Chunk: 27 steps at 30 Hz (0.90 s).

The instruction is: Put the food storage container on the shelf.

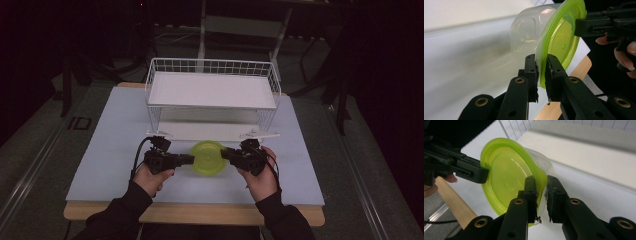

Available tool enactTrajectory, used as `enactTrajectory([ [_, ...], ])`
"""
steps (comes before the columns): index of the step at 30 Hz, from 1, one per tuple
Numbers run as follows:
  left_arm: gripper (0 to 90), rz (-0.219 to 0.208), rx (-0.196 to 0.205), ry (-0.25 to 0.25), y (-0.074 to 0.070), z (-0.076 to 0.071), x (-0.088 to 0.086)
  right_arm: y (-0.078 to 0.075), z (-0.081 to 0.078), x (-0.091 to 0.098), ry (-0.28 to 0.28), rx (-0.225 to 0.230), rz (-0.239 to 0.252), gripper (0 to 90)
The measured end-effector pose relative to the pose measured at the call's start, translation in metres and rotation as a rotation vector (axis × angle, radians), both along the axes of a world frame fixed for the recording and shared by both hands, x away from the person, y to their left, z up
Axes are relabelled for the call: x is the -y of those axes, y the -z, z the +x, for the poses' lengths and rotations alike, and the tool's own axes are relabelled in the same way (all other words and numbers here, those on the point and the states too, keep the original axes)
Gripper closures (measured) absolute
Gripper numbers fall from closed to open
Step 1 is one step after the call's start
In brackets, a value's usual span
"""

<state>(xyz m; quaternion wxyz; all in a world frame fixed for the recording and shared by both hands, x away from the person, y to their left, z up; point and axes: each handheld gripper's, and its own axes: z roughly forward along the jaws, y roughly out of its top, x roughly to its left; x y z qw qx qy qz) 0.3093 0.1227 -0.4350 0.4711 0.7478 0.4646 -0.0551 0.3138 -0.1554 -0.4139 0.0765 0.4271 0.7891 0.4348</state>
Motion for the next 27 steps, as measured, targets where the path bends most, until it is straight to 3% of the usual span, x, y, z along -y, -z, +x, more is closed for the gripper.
enactTrajectory([
  [2,82.0,-0.002,0.007,-0.002,-0.004,0.000,-0.001,-0.004,0.001,-0.001,-0.001,0.005,0.002,79.5],
  [13,82.0,-0.036,0.107,-0.051,-0.060,0.014,-0.008,-0.062,0.017,-0.008,0.010,0.086,0.025,79.4],
  [19,82.0,-0.048,0.124,-0.084,-0.080,0.030,-0.009,-0.085,0.034,-0.012,0.032,0.101,0.025,79.2],
  [27,81.2,-0.017,0.145,-0.128,-0.102,0.056,-0.004,-0.109,0.057,-0.016,0.062,0.114,0.012,79.3],
])
